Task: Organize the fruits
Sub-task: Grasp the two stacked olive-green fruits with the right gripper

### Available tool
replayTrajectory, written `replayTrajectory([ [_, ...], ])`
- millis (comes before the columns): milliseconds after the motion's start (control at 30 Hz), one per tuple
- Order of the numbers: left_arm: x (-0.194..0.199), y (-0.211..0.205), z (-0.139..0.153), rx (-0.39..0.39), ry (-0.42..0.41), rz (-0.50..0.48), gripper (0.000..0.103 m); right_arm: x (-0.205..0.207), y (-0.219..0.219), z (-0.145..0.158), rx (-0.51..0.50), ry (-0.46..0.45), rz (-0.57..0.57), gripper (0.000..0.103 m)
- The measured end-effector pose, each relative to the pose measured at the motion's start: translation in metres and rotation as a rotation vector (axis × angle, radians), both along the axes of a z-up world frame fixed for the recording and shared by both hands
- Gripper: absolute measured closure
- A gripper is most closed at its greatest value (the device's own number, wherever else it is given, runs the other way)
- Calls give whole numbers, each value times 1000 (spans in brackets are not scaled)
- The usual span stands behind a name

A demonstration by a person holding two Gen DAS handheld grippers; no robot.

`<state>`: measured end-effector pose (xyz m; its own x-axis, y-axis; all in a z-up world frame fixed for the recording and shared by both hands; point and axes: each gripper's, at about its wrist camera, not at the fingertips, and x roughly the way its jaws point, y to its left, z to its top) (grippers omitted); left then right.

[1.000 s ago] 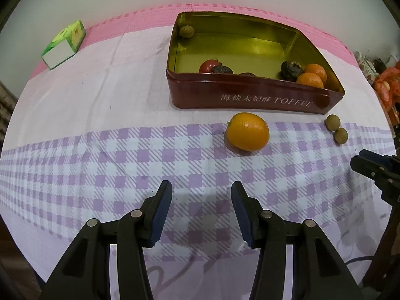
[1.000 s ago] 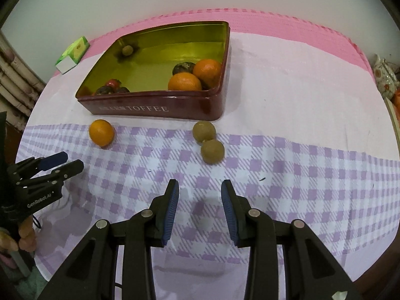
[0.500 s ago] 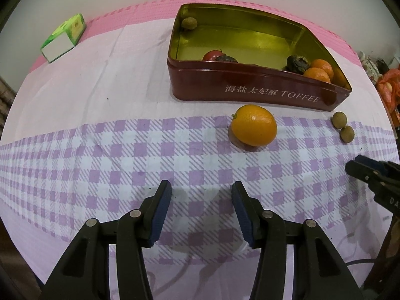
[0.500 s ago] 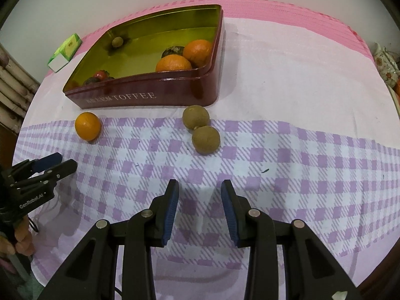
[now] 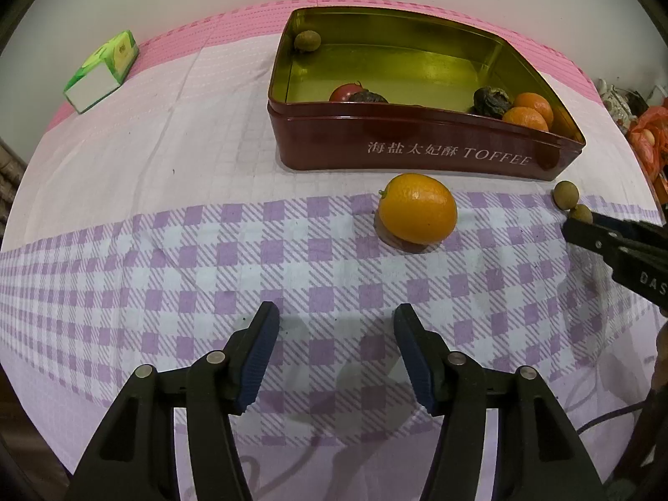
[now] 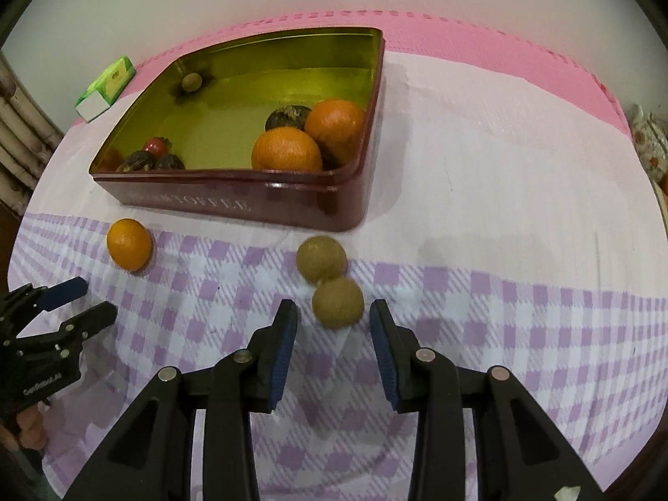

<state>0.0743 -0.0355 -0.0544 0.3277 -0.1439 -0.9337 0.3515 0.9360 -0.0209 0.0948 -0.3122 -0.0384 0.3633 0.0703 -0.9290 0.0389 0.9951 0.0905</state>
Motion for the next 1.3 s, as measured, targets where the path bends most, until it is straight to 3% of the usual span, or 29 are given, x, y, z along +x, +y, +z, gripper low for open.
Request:
replayTrajectory([
  [600,0,0,0,-5,-6,5,42,21,8,-4,-52,-6,40,67],
  [767,0,0,0,-6,-7,6,42,18,16,-5,-90,-19,45,74],
  [900,-1,0,0,-7,-8,6,42,17,20,-5,-92,-22,48,79],
  [1300,0,-7,4,-29,-29,-30,42,2,13,-2,-42,-12,-19,79],
])
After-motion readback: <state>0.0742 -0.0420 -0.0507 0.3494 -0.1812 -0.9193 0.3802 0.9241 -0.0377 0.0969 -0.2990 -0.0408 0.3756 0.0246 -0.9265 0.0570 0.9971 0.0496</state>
